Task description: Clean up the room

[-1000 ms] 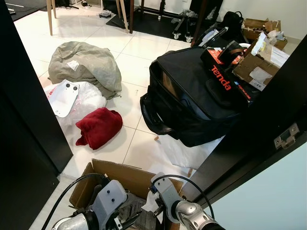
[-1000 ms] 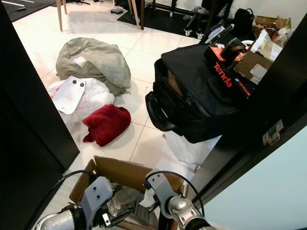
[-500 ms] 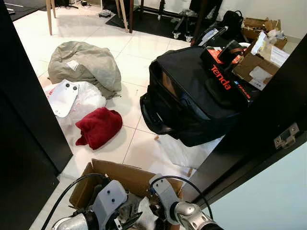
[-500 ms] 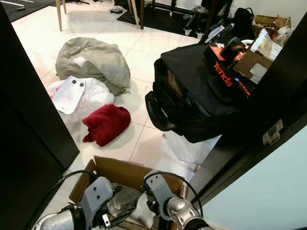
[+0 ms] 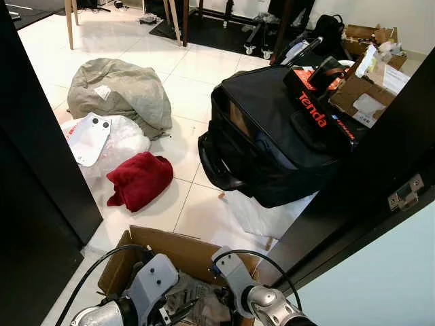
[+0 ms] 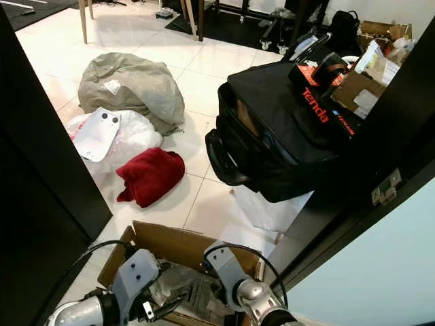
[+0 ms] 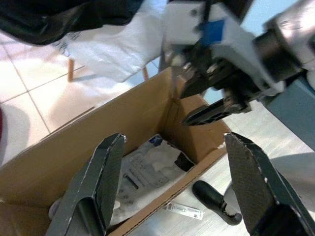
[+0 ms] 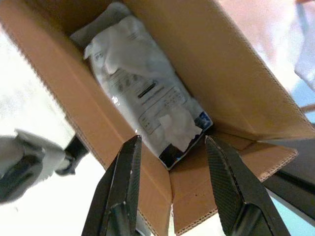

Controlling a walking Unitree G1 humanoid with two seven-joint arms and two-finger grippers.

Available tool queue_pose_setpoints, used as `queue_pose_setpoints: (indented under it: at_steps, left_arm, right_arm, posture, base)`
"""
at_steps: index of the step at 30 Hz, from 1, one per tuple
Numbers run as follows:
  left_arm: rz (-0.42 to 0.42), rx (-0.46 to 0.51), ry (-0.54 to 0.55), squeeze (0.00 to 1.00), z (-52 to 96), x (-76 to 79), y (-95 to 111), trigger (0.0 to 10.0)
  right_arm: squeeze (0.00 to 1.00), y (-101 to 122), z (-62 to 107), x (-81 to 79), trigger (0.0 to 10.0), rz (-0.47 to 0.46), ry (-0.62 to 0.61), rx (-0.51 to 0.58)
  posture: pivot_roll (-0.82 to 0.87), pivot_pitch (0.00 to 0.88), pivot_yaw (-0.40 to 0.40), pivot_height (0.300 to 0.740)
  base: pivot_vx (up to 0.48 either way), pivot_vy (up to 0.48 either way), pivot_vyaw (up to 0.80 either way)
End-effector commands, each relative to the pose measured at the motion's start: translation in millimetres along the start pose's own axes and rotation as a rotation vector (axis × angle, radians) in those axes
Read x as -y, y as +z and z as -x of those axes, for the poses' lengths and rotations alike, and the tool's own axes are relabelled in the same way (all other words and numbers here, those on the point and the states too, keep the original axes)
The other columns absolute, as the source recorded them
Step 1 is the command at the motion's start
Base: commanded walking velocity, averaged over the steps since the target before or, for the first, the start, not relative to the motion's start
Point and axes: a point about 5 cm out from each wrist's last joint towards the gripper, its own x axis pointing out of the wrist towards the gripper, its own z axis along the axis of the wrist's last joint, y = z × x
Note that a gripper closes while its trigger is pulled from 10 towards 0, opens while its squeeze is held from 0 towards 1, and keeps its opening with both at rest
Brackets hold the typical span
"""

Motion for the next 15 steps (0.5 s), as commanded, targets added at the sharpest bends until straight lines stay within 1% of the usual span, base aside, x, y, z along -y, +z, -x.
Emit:
queue_pose_setpoints:
  at_steps: [1,2,3,4,5,6,7,8,9,11,13,15]
  left_arm:
    - [0.062,-0.078,0.127,0.0,1.8,-0.7,-19,10.0]
    - [0.084,-0.097,0.2,0.0,1.5,-3.6,-25,10.0]
    - [0.084,-0.097,0.2,0.0,1.5,-3.6,-25,10.0]
    - [0.153,-0.136,0.299,0.0,2.6,-6.3,-33,10.0]
    - [0.153,-0.136,0.299,0.0,2.6,-6.3,-33,10.0]
    - [0.223,-0.166,0.391,0.0,4.7,-7.3,-41,10.0]
    - [0.243,-0.223,0.453,0.0,6.5,-5.7,-51,10.0]
    - [0.243,-0.223,0.453,0.0,6.5,-5.7,-51,10.0]
    - [0.259,-0.282,0.509,0.0,5.8,0.0,-63,10.0]
    - [0.259,-0.282,0.509,0.0,5.8,0.0,-63,10.0]
    - [0.289,-0.288,0.508,0.0,1.1,6.7,-68,10.0]
    - [0.289,-0.288,0.508,0.0,1.1,6.7,-68,10.0]
  right_arm:
    - [0.0,-10,2.4,3.8,10.0,-0.105,-0.064,0.012]
    - [0.0,-9,3.2,7.4,10.0,-0.147,-0.101,0.037]
    - [0.0,-9,3.2,7.4,10.0,-0.147,-0.101,0.037]
    - [0.0,-9,4.4,10.5,10.0,-0.212,-0.13,0.068]
    - [0.0,-9,4.4,10.5,10.0,-0.212,-0.13,0.068]
    - [0.0,-9,6.0,12.1,10.0,-0.273,-0.15,0.111]
    - [0.0,-13,8.6,13.1,10.0,-0.307,-0.169,0.15]
    - [0.0,-13,8.6,13.1,10.0,-0.307,-0.169,0.15]
    - [0.0,-25,15.5,14.2,10.0,-0.368,-0.224,0.198]
    - [0.0,-25,15.5,14.2,10.0,-0.368,-0.224,0.198]
    - [0.0,-40,23.2,12.8,10.0,-0.417,-0.272,0.213]
    - [0.0,-40,23.2,12.8,10.0,-0.417,-0.272,0.213]
  posture:
    - [0.12,0.345,-0.098,0.74]
    - [0.12,0.335,-0.097,0.74]
    - [0.12,0.335,-0.097,0.74]
    - [0.11,0.299,-0.093,0.74]
    - [0.11,0.299,-0.093,0.74]
    - [0.09,0.241,-0.085,0.74]
    - [0.07,0.201,-0.079,0.74]
    - [0.07,0.201,-0.079,0.74]
    - [0.07,0.171,-0.073,0.74]
    - [0.07,0.171,-0.073,0.74]
    - [0.05,0.132,-0.062,0.74]
    - [0.05,0.132,-0.062,0.74]
  base:
    - [0.0,0.0,0.0]
    - [0.0,0.0,0.0]
    - [0.0,0.0,0.0]
    - [0.0,0.0,0.0]
    - [0.0,0.0,0.0]
    - [0.0,0.0,0.0]
    - [0.0,0.0,0.0]
    - [0.0,0.0,0.0]
    - [0.0,0.0,0.0]
    - [0.0,0.0,0.0]
    - [0.0,0.0,0.0]
    - [0.0,0.0,0.0]
